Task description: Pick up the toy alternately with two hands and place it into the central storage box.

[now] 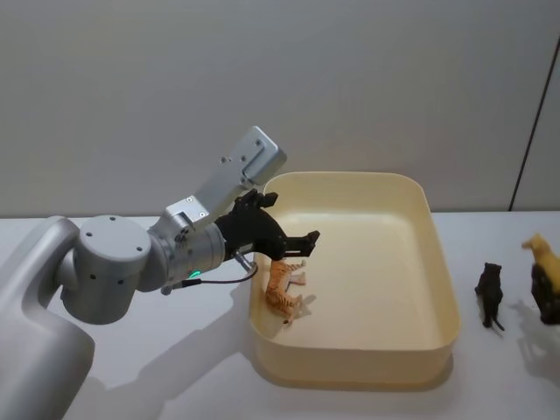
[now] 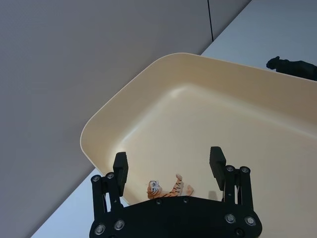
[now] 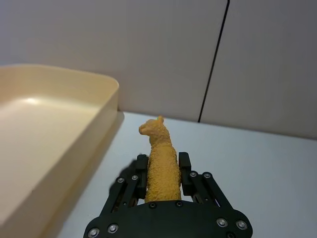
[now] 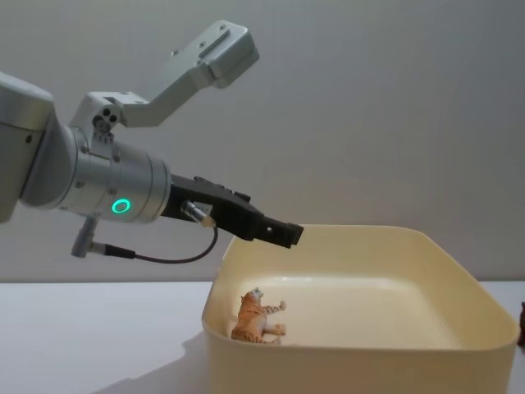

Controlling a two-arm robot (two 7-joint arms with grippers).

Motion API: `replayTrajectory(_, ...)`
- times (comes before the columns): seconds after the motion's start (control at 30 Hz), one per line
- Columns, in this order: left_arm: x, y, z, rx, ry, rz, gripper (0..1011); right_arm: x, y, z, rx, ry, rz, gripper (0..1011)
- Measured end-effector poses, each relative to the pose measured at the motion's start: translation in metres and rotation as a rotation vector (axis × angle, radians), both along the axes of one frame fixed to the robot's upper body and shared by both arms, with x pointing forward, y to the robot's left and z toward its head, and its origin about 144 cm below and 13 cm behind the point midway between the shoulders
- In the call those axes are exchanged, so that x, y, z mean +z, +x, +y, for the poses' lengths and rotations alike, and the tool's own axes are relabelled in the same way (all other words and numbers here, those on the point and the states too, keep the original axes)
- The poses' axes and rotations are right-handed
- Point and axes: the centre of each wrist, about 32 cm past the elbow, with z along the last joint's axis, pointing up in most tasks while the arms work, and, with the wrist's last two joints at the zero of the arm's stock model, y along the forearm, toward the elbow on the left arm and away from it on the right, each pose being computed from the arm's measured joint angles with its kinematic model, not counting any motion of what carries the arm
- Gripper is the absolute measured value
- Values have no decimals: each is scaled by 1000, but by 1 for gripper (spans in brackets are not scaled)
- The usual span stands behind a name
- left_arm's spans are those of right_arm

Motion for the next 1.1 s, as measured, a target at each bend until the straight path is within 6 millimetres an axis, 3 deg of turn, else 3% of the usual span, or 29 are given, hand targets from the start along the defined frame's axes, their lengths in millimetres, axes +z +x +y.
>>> replayTrajectory(0.5,0,0,0,0,0,0,1001,31,29,28,139,81,-98,359)
replayTrajectory(0.97,0,0,0,0,0,0,1001,32,80,69,250,83,-42,364)
replayTrajectory(1.1,0,0,0,0,0,0,1001,32,89,78,267,77,-31,451)
